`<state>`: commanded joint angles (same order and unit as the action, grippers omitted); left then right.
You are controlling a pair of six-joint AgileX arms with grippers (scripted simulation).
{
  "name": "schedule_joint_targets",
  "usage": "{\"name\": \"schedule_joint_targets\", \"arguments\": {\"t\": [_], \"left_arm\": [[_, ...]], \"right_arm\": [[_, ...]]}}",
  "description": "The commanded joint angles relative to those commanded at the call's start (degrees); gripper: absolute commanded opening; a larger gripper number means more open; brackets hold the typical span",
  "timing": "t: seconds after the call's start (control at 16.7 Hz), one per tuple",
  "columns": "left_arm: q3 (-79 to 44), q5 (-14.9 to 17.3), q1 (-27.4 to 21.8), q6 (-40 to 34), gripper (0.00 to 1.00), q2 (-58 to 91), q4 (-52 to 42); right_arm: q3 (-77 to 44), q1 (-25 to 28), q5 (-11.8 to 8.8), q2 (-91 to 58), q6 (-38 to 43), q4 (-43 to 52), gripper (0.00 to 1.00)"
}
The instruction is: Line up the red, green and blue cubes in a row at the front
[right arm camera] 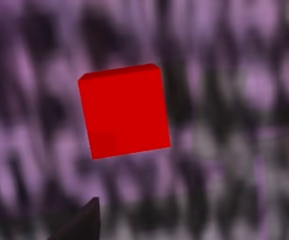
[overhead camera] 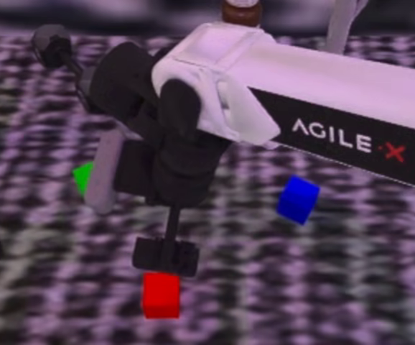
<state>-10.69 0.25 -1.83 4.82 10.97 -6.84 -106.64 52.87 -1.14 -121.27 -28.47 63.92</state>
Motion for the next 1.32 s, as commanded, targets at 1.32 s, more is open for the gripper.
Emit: {"name": "schedule_joint_targets", "arguments": {"t": [1.32], "left_arm": [[-83.19,-0.15,-12.06,37.25,1.0,108.57,-55.07]], "right_arm": [[102.1,-50.18,0.49,116.03,27.29,-60.62,1.0]]}}
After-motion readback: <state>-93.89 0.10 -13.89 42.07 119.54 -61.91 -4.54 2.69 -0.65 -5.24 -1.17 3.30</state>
